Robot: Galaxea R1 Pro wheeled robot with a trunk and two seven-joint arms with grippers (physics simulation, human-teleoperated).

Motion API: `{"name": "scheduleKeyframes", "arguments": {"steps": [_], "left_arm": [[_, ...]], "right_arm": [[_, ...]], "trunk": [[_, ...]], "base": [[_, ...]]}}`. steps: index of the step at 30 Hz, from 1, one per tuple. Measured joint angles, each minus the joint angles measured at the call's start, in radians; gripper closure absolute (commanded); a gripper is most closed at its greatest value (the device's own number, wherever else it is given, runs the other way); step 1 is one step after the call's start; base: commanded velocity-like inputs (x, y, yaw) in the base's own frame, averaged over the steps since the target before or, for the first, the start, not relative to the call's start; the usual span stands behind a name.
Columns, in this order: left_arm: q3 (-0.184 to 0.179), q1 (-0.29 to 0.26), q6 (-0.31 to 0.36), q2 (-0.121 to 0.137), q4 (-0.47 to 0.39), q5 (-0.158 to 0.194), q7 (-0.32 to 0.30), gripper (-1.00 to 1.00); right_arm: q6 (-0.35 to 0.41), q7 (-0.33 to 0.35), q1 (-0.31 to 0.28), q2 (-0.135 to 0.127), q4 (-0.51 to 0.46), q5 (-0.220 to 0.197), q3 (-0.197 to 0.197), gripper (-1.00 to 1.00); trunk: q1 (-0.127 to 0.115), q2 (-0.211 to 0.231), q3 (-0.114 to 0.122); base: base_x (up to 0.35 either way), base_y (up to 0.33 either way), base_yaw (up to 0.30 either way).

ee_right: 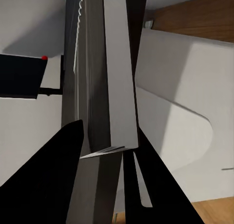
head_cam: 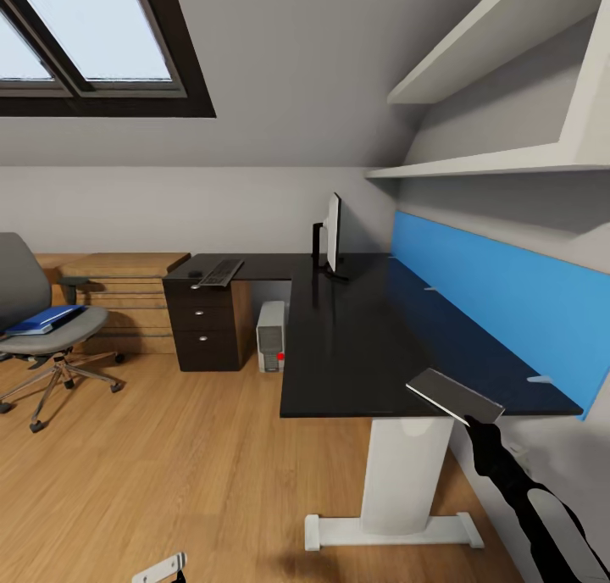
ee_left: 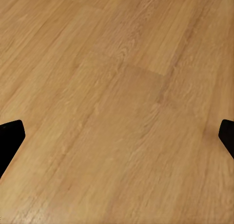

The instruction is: In the bedroom, organize the workspace by keeping the computer under the desk, ensuring the monitor is on the desk, placing the keyboard on the desk next to the monitor, placing the mouse on the desk next to the keyboard, moving the folder from the swivel chair onto the desk next to the mouse, stacking the notebook on top of the folder with the pen on top of the notebook, and positioning the swivel chair next to the desk.

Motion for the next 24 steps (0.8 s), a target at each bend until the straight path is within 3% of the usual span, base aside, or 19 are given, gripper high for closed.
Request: {"name": "scheduleKeyframes", "arguments": {"steps": [7, 9, 18, 21, 24], "left_arm": [[0.0, 0.0, 0.0, 0.0, 0.0, 0.0, 0.002, -1.0], [0.0, 0.0, 0.0, 0.0, 0.0, 0.0, 0.003, -1.0], [0.0, 0.0, 0.0, 0.0, 0.0, 0.0, 0.003, -1.0], [-0.001, 0.0, 0.0, 0.0, 0.001, 0.0, 0.002, -1.0], [0.0, 0.0, 0.0, 0.0, 0.001, 0.0, 0.002, -1.0]], "right_arm": [[0.0, 0.003, 0.0, 0.003, -0.057, -0.001, 0.001, 1.0], [0.0, 0.003, 0.002, 0.006, -0.132, -0.002, 0.001, 1.0], [0.0, 0.001, 0.004, 0.011, -0.171, 0.0, 0.002, 1.0], [0.0, 0.001, 0.008, 0.039, -0.232, 0.004, 0.005, 1.0], [0.0, 0.0, 0.022, 0.085, -0.295, 0.052, 0.006, 1.0]], "trunk": [[-0.027, 0.049, 0.022], [-0.034, 0.063, 0.028], [-0.069, 0.126, 0.056], [-0.069, 0.126, 0.057], [-0.069, 0.126, 0.06]], "base": [[0.0, 0.0, 0.0], [0.0, 0.0, 0.0], [0.0, 0.0, 0.0], [0.0, 0.0, 0.0], [0.0, 0.0, 0.0]]}}
